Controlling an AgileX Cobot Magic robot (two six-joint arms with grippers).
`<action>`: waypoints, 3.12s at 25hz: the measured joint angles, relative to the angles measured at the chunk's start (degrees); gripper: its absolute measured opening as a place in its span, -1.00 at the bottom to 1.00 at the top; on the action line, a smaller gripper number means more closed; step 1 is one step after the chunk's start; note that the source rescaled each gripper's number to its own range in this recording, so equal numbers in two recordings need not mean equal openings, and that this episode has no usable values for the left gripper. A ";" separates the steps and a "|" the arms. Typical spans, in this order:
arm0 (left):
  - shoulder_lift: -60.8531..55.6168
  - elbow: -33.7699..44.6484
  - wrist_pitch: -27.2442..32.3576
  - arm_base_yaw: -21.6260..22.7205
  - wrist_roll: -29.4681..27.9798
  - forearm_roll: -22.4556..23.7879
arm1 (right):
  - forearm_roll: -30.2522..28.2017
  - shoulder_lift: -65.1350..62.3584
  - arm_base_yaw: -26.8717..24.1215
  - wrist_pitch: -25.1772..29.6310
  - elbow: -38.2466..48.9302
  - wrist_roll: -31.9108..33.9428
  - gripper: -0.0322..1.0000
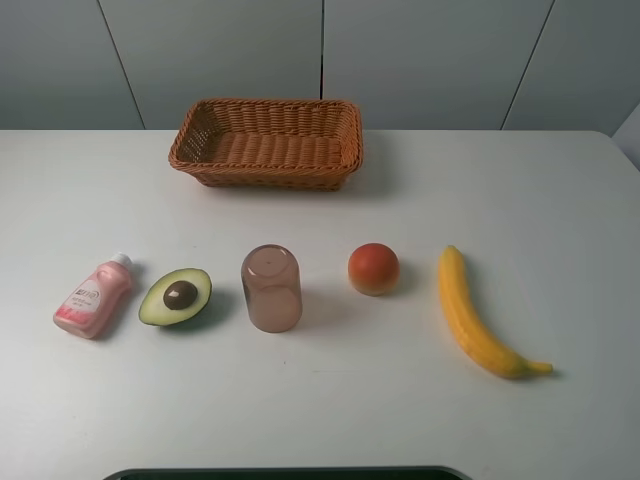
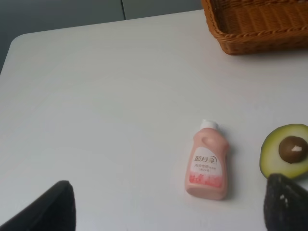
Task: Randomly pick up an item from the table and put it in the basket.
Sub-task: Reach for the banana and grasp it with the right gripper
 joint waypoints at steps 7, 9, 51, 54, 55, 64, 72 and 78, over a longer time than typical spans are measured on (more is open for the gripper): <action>0.00 0.00 0.00 0.00 0.00 0.00 | 0.00 0.00 0.00 0.00 0.00 0.00 1.00; 0.00 0.00 0.00 0.00 0.00 0.00 | 0.00 0.00 0.00 0.00 0.00 0.00 1.00; 0.00 0.00 0.00 0.00 0.00 0.00 | 7.13 65.91 6.12 -12.13 -10.07 -6.10 1.00; 0.00 0.00 0.00 0.00 0.00 0.00 | 6.46 70.71 10.70 -15.11 -10.07 -4.00 1.00; 0.00 0.00 0.00 0.00 0.00 0.00 | 5.67 72.52 12.12 -16.12 -10.07 -3.20 1.00; 0.00 0.00 0.00 0.00 0.00 0.00 | 4.49 89.84 15.35 -22.10 -10.16 -0.71 1.00; 0.00 0.00 0.00 0.00 0.00 0.00 | 4.49 98.63 16.50 -24.02 -10.28 -0.61 1.00; 0.00 0.00 0.00 0.00 0.00 0.00 | 4.49 101.33 20.87 -27.51 -10.28 -0.29 1.00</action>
